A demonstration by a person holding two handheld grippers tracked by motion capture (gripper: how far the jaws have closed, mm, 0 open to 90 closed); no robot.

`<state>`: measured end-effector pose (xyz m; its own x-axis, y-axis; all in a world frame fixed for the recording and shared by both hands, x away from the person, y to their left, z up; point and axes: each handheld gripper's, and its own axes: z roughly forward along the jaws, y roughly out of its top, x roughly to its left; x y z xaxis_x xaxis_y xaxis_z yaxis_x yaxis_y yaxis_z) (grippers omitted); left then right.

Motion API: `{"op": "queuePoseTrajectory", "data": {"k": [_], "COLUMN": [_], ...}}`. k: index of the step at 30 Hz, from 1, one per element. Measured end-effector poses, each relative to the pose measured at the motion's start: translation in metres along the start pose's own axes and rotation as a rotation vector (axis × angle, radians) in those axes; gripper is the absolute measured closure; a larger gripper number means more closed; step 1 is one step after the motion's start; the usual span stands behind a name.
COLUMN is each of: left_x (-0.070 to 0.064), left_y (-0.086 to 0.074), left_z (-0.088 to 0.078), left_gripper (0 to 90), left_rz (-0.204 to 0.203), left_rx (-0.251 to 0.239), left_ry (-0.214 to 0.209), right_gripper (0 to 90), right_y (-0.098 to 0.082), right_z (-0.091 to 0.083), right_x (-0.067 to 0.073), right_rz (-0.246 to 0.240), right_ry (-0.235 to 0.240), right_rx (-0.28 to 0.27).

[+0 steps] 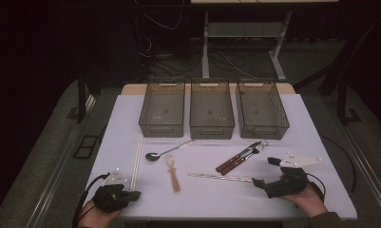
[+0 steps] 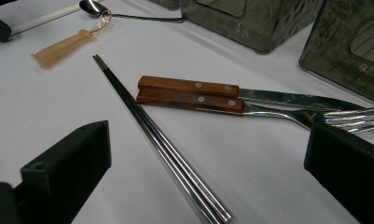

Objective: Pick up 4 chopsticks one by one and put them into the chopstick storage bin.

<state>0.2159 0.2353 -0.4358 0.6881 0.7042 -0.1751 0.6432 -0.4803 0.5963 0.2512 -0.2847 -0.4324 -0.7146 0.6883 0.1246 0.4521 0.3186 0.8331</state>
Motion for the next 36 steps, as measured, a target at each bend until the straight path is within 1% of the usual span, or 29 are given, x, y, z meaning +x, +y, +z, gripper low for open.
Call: {"op": "queuePoseTrajectory", "data": {"k": [1,12,16,19,23,25,28,30,31,32,36], "left_x": [0.001,0.003,0.004,0.005,0.004,0.004,0.005,0.007,0.008,0.011,0.019], "left_y": [-0.001,-0.006,-0.009,-0.011,-0.011,-0.01,-0.006,-0.002,0.0,0.003,0.014], "left_z": [-0.001,-0.006,-0.008,-0.01,-0.01,-0.011,-0.012,-0.014,-0.014,-0.015,-0.015], "left_gripper": [89.4,89.4,89.4,89.4,89.4,89.3,89.2,86.1,86.1,82.9,78.3], "left_rz": [0.004,-0.016,-0.012,-0.024,-0.022,-0.021,-0.027,-0.031,-0.034,-0.028,-0.053], "left_rx": [0.001,-0.007,-0.003,-0.008,-0.009,-0.013,-0.041,-0.059,-0.068,-0.074,-0.105], "left_ry": [-0.001,0.013,0.026,0.029,0.031,0.026,0.031,0.043,0.05,0.057,0.084], "right_gripper": [0.8,0.8,0.8,0.8,0.8,0.8,0.8,0.8,0.8,0.8,0.8], "right_y": [0.0,0.0,0.0,0.0,0.0,0.0,0.0,0.0,0.0,0.0,0.0], "right_z": [0.0,0.0,0.0,0.0,0.0,0.0,0.001,0.001,0.001,0.001,0.0], "right_x": [0.0,0.0,0.0,0.0,0.0,0.0,0.0,0.0,0.0,0.0,0.0], "right_rz": [0.0,-0.001,0.0,0.0,-0.001,-0.001,-0.002,-0.007,-0.007,-0.006,0.002], "right_ry": [0.0,0.0,0.0,0.0,0.002,0.002,0.002,0.002,0.002,0.001,0.001], "right_rx": [0.0,0.0,0.001,0.001,0.003,0.003,0.004,0.003,0.003,-0.001,-0.001]}}
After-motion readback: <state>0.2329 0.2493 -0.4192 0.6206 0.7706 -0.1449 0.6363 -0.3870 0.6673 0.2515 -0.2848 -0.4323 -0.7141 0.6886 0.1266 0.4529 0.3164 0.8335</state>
